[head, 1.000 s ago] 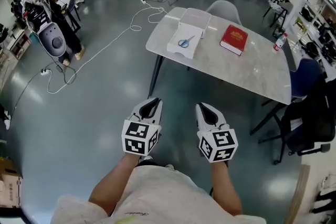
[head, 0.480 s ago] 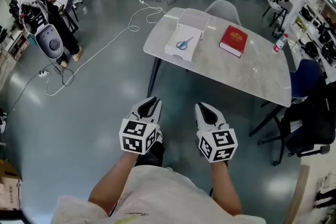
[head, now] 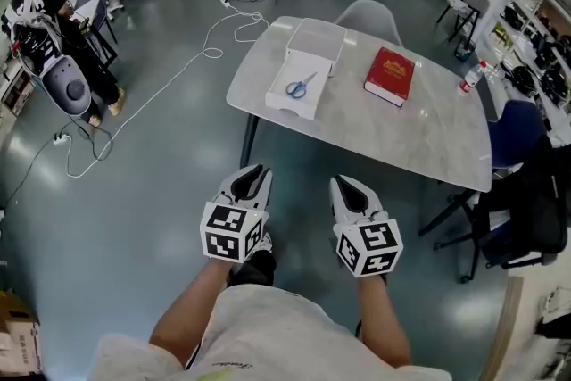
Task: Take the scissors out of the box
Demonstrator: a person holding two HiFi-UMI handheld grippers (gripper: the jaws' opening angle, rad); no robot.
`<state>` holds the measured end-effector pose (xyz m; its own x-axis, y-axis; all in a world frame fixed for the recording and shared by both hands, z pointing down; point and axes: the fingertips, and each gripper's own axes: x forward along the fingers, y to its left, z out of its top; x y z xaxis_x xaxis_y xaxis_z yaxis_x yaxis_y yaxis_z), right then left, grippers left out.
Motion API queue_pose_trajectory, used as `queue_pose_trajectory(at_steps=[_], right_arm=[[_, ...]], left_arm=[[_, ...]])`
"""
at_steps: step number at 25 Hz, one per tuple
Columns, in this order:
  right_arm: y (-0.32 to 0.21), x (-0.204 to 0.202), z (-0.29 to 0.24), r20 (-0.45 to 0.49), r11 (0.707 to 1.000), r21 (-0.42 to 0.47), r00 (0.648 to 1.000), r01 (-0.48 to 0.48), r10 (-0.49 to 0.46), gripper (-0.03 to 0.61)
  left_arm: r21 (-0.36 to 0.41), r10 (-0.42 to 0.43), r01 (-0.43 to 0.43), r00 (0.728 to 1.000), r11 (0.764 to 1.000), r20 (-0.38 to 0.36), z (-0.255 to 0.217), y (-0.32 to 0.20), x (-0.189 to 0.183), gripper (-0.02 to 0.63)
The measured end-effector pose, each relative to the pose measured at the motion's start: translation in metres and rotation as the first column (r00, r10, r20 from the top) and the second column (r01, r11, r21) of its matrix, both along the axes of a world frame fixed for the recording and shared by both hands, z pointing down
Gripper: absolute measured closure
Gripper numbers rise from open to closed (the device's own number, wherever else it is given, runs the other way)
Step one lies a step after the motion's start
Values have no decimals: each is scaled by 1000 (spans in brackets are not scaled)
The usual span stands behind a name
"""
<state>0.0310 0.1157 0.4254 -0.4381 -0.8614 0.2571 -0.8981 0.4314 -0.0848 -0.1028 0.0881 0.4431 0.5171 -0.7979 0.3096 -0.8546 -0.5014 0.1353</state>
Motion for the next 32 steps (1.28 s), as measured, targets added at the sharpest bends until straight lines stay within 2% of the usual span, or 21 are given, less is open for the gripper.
queue_pose_trajectory(at_steps=[11,21,32], right_arm=[[-94,7,-1,3,997,-28,998,-68,68,574],[-175,-3,-4,-26,993,-42,993,-112,111,574],[-239,-24,-9,-48,988,-43,988,-146,144,574]], left_arm=[[-41,75,-74,997,996,17,5,-97,10,551],[-69,116,-116,993,991,-2,12,-186,2,546],[-93,171,-172,985,981,-24,18,-252,-10,546]])
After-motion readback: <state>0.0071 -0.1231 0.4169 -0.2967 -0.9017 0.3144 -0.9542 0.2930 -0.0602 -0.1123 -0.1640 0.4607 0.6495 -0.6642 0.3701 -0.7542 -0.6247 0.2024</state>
